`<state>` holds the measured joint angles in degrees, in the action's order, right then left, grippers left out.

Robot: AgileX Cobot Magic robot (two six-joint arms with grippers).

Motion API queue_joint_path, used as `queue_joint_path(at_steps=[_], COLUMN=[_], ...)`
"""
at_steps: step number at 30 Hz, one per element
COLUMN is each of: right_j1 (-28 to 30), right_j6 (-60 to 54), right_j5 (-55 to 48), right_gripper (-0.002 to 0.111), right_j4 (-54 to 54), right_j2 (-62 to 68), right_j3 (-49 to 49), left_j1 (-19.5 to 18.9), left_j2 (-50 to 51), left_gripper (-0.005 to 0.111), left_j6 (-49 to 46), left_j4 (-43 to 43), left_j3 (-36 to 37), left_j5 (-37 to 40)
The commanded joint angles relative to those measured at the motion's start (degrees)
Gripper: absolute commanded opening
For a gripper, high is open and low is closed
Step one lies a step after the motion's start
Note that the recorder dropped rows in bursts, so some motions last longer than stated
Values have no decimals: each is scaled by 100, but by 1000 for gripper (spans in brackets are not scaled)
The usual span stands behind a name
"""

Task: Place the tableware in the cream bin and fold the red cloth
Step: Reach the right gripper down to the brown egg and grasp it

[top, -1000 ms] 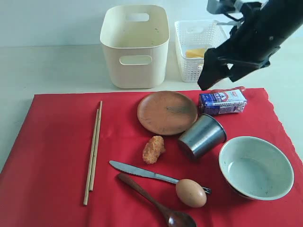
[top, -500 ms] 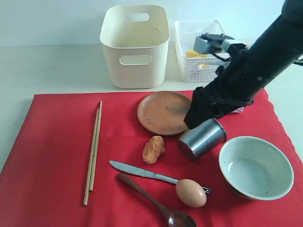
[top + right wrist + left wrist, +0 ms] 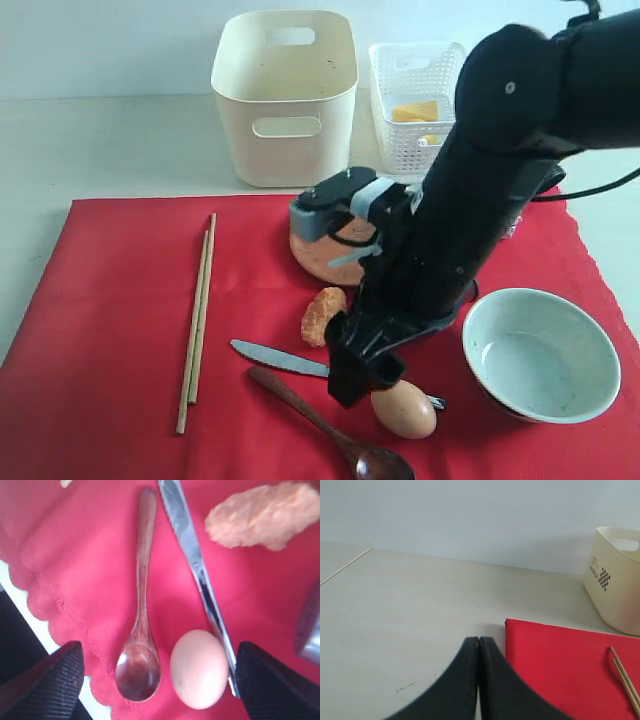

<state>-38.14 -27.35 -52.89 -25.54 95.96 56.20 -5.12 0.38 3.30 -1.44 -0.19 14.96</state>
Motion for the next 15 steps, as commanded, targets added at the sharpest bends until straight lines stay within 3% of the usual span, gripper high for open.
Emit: queue_joint_path(at_steps=[1, 15], right_j1=[-456, -678], right_j6=[673, 1269], right_j5=[281, 1774], right_gripper=[78, 78], right_j4=[725, 1248], right_j2=[-20, 84], right_j3=[-347, -1238], left_j1=[-4, -4], left_j2=[-38, -38], left_gripper=[2, 2], left_j6=[-14, -14], left_j4=[-41, -41], left_j3=[19, 19], left_j5=[-20, -20])
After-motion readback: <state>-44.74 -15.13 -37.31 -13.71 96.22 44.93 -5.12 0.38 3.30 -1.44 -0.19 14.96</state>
